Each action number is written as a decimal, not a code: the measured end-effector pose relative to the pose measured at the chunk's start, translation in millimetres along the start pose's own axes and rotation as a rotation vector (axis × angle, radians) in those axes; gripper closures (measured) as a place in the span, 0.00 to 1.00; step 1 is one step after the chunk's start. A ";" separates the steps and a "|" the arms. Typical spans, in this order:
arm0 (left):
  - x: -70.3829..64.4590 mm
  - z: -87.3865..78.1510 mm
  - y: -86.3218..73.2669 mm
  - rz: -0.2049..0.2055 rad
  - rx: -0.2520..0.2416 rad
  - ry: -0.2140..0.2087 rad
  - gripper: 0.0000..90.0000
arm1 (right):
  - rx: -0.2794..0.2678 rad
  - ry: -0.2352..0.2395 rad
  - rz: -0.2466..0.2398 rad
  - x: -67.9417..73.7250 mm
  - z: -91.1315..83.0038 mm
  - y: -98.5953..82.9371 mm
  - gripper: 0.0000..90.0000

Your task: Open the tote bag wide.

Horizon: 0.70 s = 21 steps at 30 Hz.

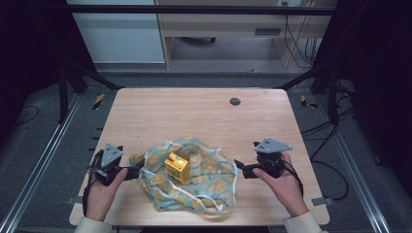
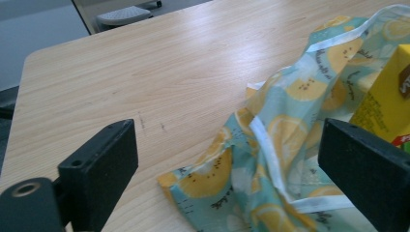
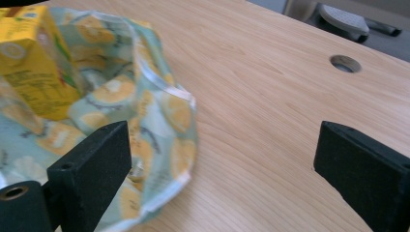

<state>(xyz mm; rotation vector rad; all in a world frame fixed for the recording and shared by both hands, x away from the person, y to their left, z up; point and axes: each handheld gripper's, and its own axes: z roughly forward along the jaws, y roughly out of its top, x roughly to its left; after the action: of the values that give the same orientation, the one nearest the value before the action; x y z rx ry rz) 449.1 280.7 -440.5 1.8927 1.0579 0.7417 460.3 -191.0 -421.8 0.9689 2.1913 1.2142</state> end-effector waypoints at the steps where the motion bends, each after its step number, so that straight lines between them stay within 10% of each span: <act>1: 2.5 -0.2 -1.1 -0.006 0.001 0.007 0.07 | -0.001 -0.008 0.007 -4.1 -0.9 -2.7 0.07; 21: 31.5 19.2 -21.8 -0.061 0.157 0.103 0.07 | 0.093 -0.213 0.194 -74.2 -2.9 -59.2 0.10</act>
<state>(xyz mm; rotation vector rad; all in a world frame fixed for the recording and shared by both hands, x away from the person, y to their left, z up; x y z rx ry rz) 470.7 307.8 -465.8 1.9618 1.2654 0.7462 485.4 -270.3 -467.5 1.3117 2.0383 1.0431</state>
